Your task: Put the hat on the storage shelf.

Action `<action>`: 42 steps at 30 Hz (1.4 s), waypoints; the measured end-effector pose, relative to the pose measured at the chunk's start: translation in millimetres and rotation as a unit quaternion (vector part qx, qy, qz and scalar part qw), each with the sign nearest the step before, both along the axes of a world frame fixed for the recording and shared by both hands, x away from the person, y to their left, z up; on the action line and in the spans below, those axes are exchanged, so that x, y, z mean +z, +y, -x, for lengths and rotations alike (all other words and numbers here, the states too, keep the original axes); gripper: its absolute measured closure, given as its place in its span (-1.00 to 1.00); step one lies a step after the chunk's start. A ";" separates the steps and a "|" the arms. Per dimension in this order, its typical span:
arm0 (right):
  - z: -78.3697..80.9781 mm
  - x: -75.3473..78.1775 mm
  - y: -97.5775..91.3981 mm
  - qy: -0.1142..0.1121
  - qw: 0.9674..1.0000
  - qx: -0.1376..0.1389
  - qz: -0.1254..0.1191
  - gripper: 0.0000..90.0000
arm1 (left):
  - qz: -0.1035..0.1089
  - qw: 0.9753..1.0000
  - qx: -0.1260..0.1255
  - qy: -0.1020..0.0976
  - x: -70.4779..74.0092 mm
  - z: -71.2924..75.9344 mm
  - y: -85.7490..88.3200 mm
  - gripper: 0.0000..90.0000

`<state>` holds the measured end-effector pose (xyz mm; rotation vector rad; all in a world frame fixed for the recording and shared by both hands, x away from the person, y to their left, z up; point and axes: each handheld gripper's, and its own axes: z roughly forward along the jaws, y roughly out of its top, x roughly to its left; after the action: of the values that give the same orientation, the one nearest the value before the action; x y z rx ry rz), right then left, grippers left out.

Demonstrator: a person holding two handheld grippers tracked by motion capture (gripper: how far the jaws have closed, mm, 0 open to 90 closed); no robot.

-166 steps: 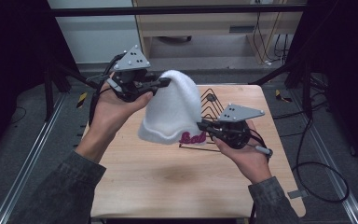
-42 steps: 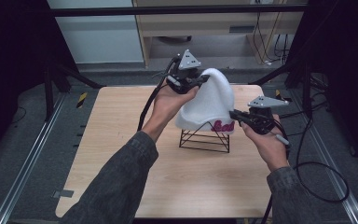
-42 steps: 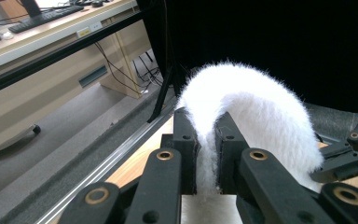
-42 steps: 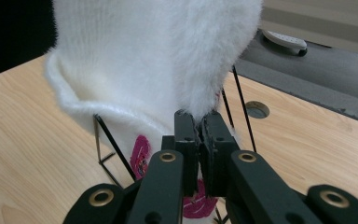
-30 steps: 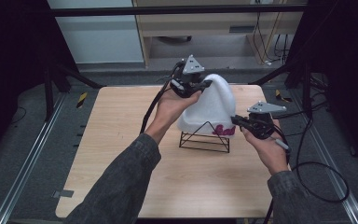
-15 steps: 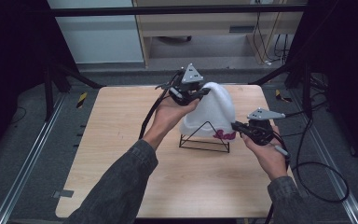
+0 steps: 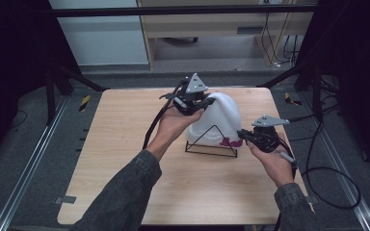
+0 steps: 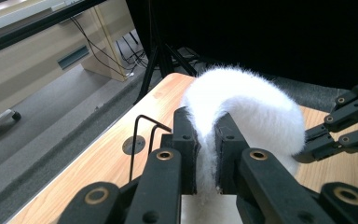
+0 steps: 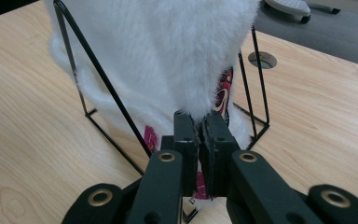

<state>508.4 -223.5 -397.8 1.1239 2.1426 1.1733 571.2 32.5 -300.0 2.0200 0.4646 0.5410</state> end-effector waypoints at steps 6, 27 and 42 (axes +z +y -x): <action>-0.9 -2.8 2.1 0.004 1.000 0.003 0.002 0.91 | -0.003 1.000 -0.001 0.003 -2.7 1.1 3.8 0.82; -4.9 -18.5 4.2 0.028 1.000 0.003 0.004 0.90 | -0.009 1.000 0.000 0.027 -21.2 3.2 7.8 0.82; 16.8 -17.6 3.3 0.009 1.000 -0.029 0.004 0.17 | -0.030 0.999 0.012 0.025 -26.9 11.4 12.4 0.10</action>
<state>491.6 -220.3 -415.4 1.1894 2.1105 1.1321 559.8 44.9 -326.9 2.0923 0.5098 0.5256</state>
